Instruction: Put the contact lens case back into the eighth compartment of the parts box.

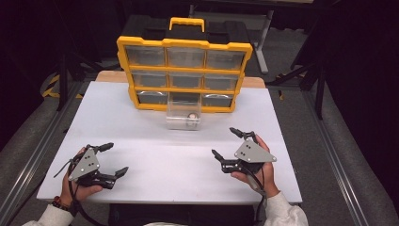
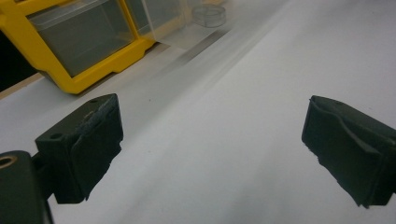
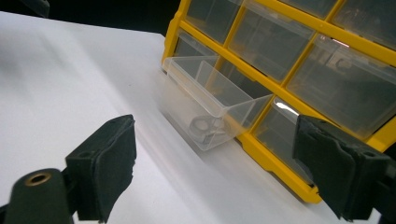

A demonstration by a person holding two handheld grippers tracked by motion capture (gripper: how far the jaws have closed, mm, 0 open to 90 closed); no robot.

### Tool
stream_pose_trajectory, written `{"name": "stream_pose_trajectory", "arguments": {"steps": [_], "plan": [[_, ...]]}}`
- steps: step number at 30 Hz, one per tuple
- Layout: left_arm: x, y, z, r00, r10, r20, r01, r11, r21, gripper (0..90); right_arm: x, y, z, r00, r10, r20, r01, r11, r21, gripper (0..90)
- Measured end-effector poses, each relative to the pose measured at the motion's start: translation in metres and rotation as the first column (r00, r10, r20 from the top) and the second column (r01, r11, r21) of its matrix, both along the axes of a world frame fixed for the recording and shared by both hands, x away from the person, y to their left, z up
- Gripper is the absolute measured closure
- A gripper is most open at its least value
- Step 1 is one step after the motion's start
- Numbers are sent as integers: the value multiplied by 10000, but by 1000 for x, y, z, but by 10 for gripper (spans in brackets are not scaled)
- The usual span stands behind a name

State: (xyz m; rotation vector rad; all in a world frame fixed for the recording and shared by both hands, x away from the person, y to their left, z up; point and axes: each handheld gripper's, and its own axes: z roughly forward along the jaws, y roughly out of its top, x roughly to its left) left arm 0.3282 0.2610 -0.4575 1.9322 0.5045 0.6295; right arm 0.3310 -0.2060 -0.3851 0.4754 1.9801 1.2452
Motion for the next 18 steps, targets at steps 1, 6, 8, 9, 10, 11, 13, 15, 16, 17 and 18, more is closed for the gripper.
{"name": "stream_pose_trajectory", "arguments": {"steps": [1, 6, 8, 9, 10, 11, 13, 15, 16, 17, 18], "plan": [[0, 0, 0, 10000, 3, 15, -3, 10000, -16, 64, 0, 0, -1, 10000, -9, -19, 9, 10000, -42, 149], [-1, 0, 1, 10000, -6, 47, 6, 10000, 13, 64, -3, -4, -9, 9997, -224, -34, 223, 9995, -234, 150], [-1, 0, 0, 10000, -36, 19, 36, 10000, 11, 64, -3, -5, -12, 9996, -278, -73, 276, 9993, -235, 150], [-1, 0, 0, 10000, -44, 15, 44, 10000, 4, 64, -3, -5, -15, 9994, -339, -104, 336, 9991, -277, 150], [-1, 0, 0, 10000, -53, 15, 53, 10000, 7, 64, -3, -5, -16, 9993, -358, -117, 355, 9989, -311, 150], [-1, 0, 0, 10000, -53, 24, 53, 10000, 21, 64, -3, -6, -18, 9991, -397, -134, 392, 9985, -383, 150], [-1, -1, 0, 10000, -77, 21, 77, 10000, 25, 64, -3, -6, -22, 9987, -485, -126, 477, 9975, -528, 150], [-1, 0, 1, 10000, -70, 32, 70, 10000, 2, 64, -3, -7, -25, 9983, -536, -217, 524, 9971, -558, 150], [-1, 0, 1, 10000, -69, 20, 69, 10000, 3, 64, -3, -8, -27, 9981, -560, -262, 544, 9968, -584, 150], [-1, -1, 1, 10000, -74, 33, 74, 10000, 32, 64, -3, -8, -29, 9979, -586, -292, 567, 9965, -608, 150], [-2, -1, 1, 10000, -85, 33, 84, 10000, 20, 64, -3, -9, -31, 9976, -617, -320, 593, 9958, -704, 150]]}}
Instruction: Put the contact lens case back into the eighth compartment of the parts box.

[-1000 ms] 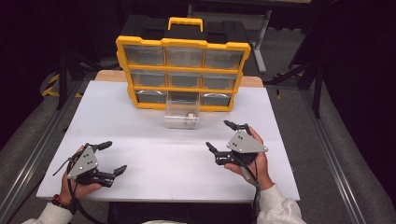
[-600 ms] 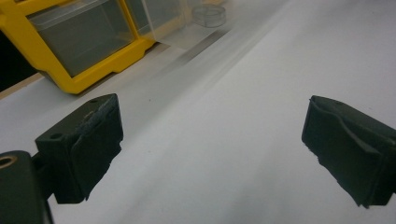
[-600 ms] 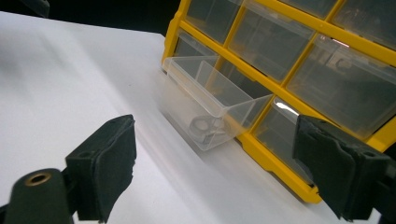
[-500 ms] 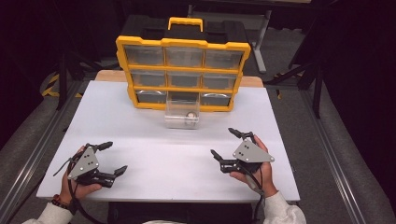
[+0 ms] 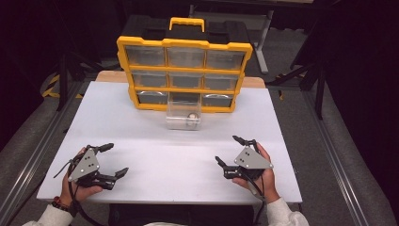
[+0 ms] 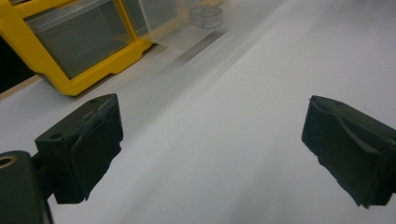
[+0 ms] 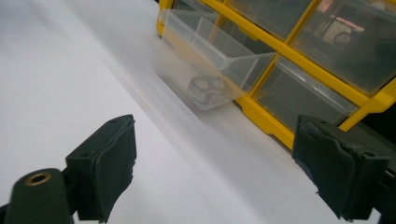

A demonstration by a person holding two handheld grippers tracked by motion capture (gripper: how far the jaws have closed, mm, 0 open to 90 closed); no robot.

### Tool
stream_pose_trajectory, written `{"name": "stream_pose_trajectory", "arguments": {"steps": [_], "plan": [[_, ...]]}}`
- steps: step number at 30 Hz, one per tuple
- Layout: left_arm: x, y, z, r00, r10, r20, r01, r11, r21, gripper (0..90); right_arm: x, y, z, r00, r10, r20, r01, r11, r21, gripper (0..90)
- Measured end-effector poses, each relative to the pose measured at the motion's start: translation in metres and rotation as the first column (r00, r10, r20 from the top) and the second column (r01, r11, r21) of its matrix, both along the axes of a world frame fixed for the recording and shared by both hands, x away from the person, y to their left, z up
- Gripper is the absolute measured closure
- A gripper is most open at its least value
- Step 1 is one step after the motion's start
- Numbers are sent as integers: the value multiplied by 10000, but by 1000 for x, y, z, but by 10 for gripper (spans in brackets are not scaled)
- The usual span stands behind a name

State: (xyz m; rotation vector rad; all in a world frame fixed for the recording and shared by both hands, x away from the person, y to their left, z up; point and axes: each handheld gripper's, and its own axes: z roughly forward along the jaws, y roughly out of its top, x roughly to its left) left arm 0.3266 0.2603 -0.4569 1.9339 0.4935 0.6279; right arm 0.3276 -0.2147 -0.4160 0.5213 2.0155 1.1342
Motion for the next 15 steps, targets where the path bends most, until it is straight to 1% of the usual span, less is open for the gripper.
{"name": "stream_pose_trajectory", "arguments": {"steps": [3, 5, 7, 9, 12, 15], "plan": [[0, 0, 0, 10000, -1, -10, 1, 10000, 24, 64, -1, -2, -4, 9999, -109, -7, 109, 9999, -126, 149], [0, -1, 0, 10000, -33, -59, 33, 10000, -21, 64, -1, -3, -6, 9998, -154, -91, 153, 9998, -103, 149], [1, -1, -1, 10000, -59, -66, 59, 10000, -3, 65, -2, -5, -9, 9997, -211, -137, 208, 9996, -173, 148], [1, -1, -1, 9999, -73, -81, 73, 10000, 6, 66, -3, -6, -11, 9994, -232, -274, 226, 9995, -219, 149], [2, -1, -1, 9999, -92, -44, 92, 10000, -11, 66, -4, -9, -15, 9990, -353, -272, 344, 9989, -331, 148], [2, -2, -1, 9999, -132, -64, 131, 9999, -38, 66, -5, -13, -19, 9986, -430, -308, 420, 9986, -330, 144]]}}
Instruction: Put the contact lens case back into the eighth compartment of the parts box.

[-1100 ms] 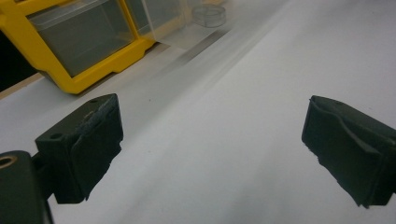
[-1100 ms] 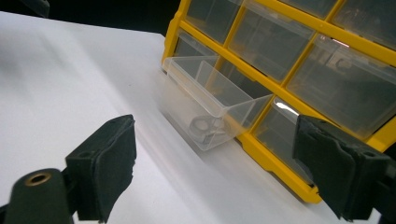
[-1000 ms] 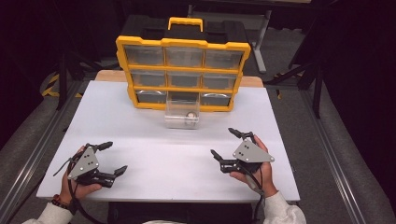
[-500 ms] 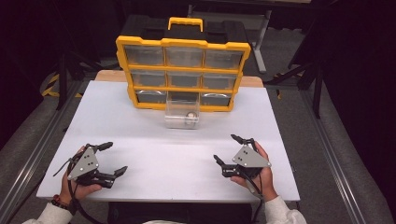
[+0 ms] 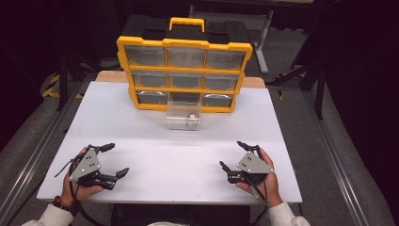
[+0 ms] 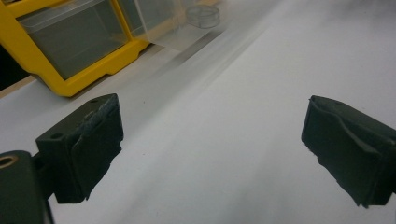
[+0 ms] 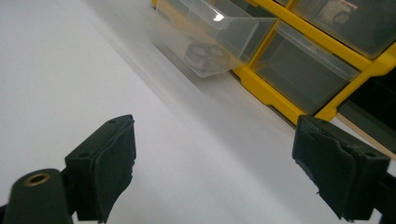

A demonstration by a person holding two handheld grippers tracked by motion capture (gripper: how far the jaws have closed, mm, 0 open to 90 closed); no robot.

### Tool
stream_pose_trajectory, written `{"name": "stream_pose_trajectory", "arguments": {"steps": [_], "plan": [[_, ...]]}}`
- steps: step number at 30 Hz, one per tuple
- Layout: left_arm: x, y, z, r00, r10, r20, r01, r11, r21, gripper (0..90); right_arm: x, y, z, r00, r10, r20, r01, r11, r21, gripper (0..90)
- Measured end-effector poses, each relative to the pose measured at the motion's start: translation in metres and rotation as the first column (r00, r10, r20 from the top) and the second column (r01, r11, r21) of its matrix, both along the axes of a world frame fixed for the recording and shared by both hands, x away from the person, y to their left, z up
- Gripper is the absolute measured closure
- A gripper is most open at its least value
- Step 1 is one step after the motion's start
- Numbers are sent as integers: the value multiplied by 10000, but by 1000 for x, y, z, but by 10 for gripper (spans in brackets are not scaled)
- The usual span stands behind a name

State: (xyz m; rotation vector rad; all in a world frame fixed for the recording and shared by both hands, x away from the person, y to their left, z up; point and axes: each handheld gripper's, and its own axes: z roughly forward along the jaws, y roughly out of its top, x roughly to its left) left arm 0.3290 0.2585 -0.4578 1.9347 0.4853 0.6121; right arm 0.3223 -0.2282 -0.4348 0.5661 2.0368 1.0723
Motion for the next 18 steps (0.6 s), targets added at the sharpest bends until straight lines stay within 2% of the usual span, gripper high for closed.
{"name": "stream_pose_trajectory", "arguments": {"steps": [5, 12, 18], "plan": [[1, 0, 0, 10000, 13, -34, -13, 10000, 16, 66, -1, -10, -8, 9994, -217, -256, 218, 9998, 45, 135], [2, 1, 0, 9999, 108, 17, -108, 9999, 13, 65, 0, -25, -19, 9970, -416, -649, 450, 9977, 515, 114], [2, 1, 1, 9998, 192, 5, -192, 9998, -6, 65, -3, -27, -16, 9983, -309, -501, 351, 9958, 848, 103]]}}
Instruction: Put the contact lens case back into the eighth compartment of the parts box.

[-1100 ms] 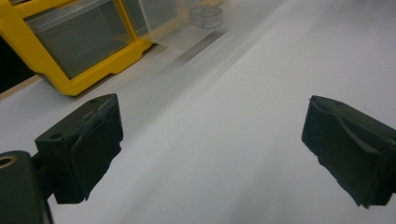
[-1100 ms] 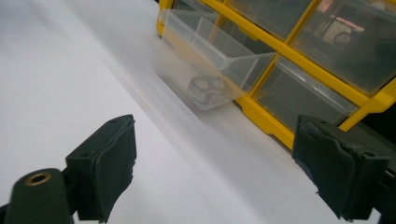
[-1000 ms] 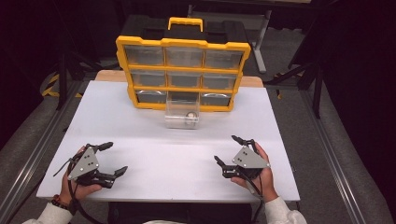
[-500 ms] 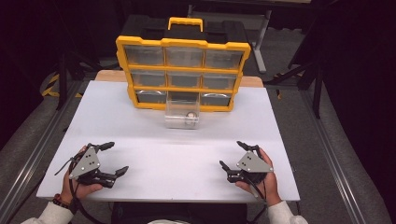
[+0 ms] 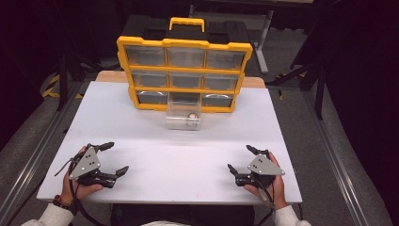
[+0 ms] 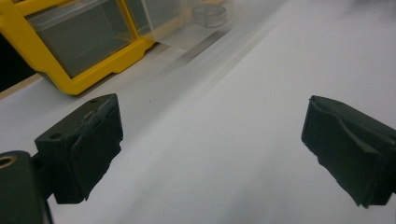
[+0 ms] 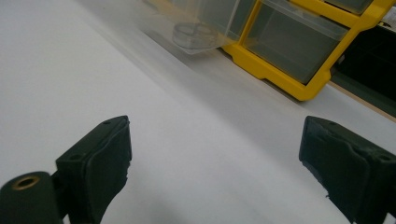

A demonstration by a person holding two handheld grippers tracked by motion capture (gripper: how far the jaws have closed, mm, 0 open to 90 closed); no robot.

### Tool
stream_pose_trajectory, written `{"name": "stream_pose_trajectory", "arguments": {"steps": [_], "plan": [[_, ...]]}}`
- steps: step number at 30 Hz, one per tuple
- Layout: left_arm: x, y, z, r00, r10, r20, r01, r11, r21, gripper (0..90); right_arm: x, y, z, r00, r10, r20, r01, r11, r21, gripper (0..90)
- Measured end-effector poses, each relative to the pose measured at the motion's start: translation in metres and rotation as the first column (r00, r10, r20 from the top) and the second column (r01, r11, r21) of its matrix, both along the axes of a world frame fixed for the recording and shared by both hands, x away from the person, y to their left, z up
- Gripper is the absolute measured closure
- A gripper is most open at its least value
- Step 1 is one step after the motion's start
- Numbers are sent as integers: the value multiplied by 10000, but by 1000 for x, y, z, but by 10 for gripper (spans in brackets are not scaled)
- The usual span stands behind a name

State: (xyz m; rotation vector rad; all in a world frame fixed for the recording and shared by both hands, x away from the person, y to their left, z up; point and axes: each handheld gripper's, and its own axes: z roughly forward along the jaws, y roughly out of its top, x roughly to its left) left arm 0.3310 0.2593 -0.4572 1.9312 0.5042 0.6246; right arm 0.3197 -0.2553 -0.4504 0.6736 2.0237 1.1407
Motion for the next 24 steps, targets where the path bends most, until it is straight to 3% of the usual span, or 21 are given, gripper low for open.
{"name": "stream_pose_trajectory", "arguments": {"steps": [24], "plan": [[3, -3, -1, 9995, -290, -111, 290, 9996, -19, 65, -3, 1, 2, 9999, -104, 99, 104, 9999, 38, 102]]}}
